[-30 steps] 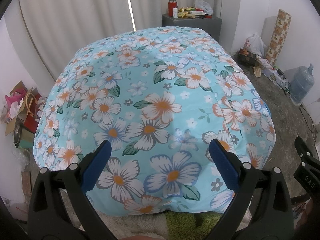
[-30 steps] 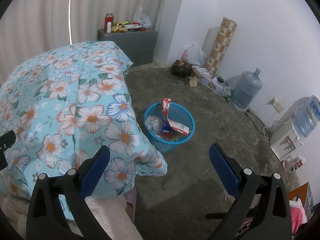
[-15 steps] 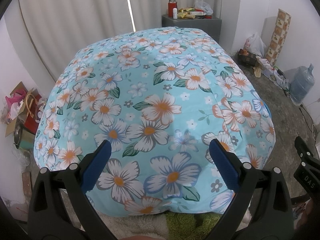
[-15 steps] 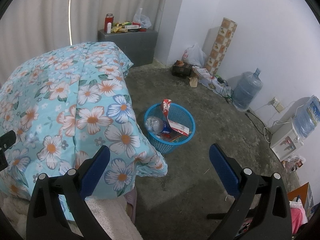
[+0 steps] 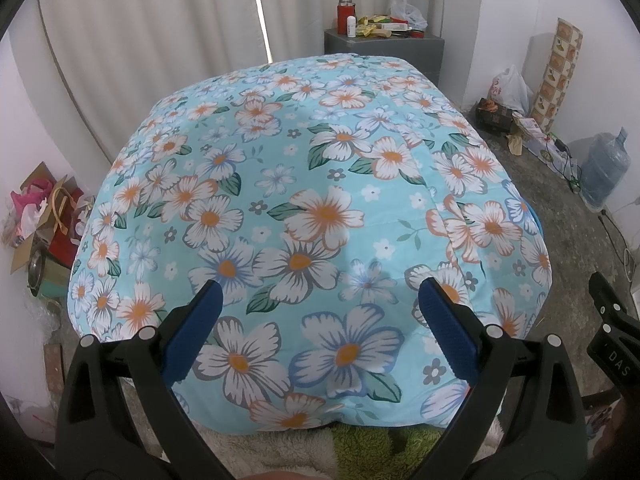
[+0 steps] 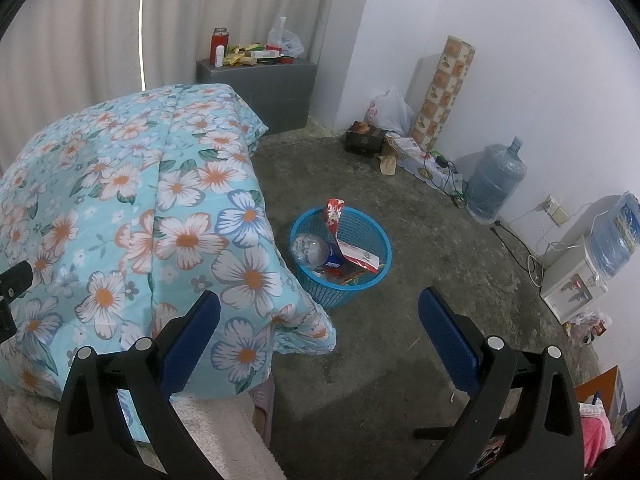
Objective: Collect trash
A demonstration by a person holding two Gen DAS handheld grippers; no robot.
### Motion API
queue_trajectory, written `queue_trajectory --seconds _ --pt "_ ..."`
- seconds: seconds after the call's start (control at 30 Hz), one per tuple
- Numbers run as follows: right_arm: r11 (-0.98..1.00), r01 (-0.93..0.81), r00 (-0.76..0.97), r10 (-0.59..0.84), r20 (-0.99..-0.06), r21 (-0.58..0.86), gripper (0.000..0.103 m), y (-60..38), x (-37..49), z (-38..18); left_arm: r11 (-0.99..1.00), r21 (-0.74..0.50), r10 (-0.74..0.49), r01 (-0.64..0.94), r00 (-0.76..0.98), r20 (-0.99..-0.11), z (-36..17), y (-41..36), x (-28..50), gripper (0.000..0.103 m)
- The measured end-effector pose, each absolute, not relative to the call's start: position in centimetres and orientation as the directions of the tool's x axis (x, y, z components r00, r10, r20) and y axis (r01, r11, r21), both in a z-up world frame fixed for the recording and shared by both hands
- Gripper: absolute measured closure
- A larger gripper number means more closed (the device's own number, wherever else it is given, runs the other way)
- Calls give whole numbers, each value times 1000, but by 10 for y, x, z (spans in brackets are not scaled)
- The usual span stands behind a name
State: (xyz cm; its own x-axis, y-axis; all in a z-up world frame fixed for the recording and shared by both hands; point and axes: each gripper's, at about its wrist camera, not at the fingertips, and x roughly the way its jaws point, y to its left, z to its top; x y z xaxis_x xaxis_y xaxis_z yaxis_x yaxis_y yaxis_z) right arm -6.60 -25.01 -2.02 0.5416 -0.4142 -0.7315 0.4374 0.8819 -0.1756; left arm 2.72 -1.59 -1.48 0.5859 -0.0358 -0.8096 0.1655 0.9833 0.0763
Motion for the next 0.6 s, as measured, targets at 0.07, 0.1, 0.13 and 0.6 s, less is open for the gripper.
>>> queue_trajectory --seconds 0.07,0.1,0.13,0.6 --pt "882 438 542 -414 -732 -175 7 -250 -66 -20 983 76 -37 167 586 -810 -15 -16 27 9" --pt "882 437 542 -413 -732 -175 7 -249 -65 -20 983 77 -37 167 586 -810 -15 -16 27 9" --pt "882 436 541 -413 -732 -175 7 -248 -65 -20 983 77 -36 168 585 -810 -15 -15 27 9" --pt "882 438 542 -414 -731 -175 7 -249 -65 -20 983 76 -35 166 582 -812 -16 -12 28 9"
